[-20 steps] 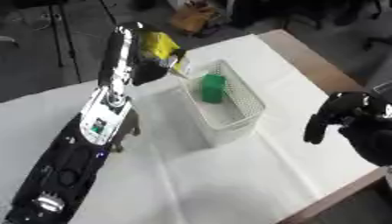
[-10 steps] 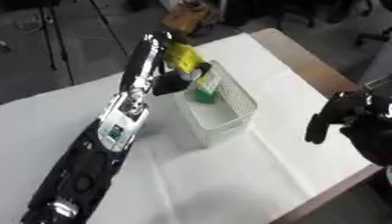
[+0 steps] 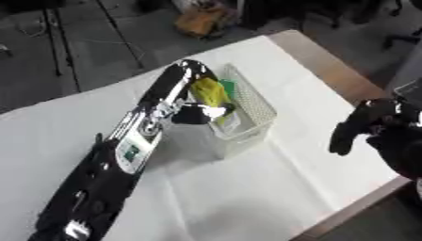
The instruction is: Pick up objects on the table and place them in the box.
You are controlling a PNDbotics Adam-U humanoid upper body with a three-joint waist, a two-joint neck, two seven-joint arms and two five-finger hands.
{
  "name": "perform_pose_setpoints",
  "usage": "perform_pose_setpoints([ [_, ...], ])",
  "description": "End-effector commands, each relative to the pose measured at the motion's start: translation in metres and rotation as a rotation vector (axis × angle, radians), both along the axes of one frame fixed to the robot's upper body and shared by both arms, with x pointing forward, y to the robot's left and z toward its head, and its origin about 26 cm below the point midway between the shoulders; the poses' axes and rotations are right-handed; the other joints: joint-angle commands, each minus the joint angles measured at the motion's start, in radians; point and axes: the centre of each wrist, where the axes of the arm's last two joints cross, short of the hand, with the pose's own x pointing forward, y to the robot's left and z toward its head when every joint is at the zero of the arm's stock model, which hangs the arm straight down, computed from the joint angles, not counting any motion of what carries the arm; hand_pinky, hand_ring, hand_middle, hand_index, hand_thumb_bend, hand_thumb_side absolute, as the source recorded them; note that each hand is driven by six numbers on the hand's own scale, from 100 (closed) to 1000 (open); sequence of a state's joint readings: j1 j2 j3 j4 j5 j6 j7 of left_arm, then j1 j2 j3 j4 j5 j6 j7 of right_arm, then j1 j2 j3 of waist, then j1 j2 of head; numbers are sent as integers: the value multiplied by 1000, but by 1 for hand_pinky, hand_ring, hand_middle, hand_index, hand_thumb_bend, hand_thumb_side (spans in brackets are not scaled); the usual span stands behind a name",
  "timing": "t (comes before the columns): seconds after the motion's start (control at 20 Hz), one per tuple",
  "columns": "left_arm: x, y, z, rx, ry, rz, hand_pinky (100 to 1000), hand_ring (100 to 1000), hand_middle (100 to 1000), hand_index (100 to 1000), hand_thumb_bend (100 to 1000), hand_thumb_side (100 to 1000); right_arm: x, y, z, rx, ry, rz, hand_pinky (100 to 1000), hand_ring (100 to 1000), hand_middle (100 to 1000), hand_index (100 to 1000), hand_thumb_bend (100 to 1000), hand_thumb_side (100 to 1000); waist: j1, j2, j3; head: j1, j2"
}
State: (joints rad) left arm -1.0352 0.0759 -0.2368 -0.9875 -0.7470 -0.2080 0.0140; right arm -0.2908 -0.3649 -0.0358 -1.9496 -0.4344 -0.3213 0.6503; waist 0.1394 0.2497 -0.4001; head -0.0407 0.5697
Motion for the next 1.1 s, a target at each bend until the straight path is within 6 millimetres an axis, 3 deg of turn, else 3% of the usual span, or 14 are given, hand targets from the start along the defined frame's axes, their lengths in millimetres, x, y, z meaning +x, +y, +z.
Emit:
perform_pose_setpoints([
  [0.05,1,0,9,34,-37,13,382,483,510,629,798,399,-2,0,8,-4,-24,8,522,515,582,782,318,629,1,-38,2,-3,-11],
  [0.1,0,-1,10,44,-51,30,401,502,530,643,835,406,-2,0,8,-3,-25,8,522,515,582,782,318,629,1,-38,2,-3,-11],
  [0.15,0,-1,11,61,-72,51,540,629,681,720,1000,478,-2,-1,8,-4,-24,7,522,514,582,782,316,631,1,-38,2,-3,-11],
  [0.25,-1,-2,12,91,-107,83,540,629,681,720,1000,478,-2,-1,8,-4,-24,7,522,514,582,782,316,631,1,-38,3,-2,-10],
  [0.3,-2,-2,13,102,-119,93,599,695,681,720,1000,478,-2,-1,8,-4,-24,7,522,514,582,782,316,628,1,-38,3,-2,-10],
  [0.35,-2,-2,15,113,-146,102,713,772,806,801,1000,603,-2,-1,8,-4,-23,7,522,514,582,781,314,632,0,-38,4,-3,-10],
  [0.45,-4,-2,20,121,-200,115,765,807,837,824,1000,711,-2,-1,7,-4,-22,6,522,514,582,781,312,633,-1,-39,7,-4,-10],
  [0.65,-5,0,24,95,-253,140,754,803,838,827,1000,730,-2,-1,6,-3,-20,6,522,513,582,781,312,634,-4,-40,11,-5,-10],
  [0.7,-5,0,24,84,-257,145,733,795,835,828,1000,804,-2,-1,6,-2,-19,6,522,513,582,781,312,634,-5,-40,11,-5,-10],
  [0.85,-4,10,31,-18,-274,195,696,778,826,829,1000,859,-2,-3,4,-2,-13,-2,522,513,583,781,311,635,-10,-44,26,-7,-6],
  [1.1,-4,33,41,-150,-288,276,670,762,817,829,1000,860,-2,-5,2,-1,-4,-14,523,514,583,782,312,634,-17,-50,66,-15,2],
])
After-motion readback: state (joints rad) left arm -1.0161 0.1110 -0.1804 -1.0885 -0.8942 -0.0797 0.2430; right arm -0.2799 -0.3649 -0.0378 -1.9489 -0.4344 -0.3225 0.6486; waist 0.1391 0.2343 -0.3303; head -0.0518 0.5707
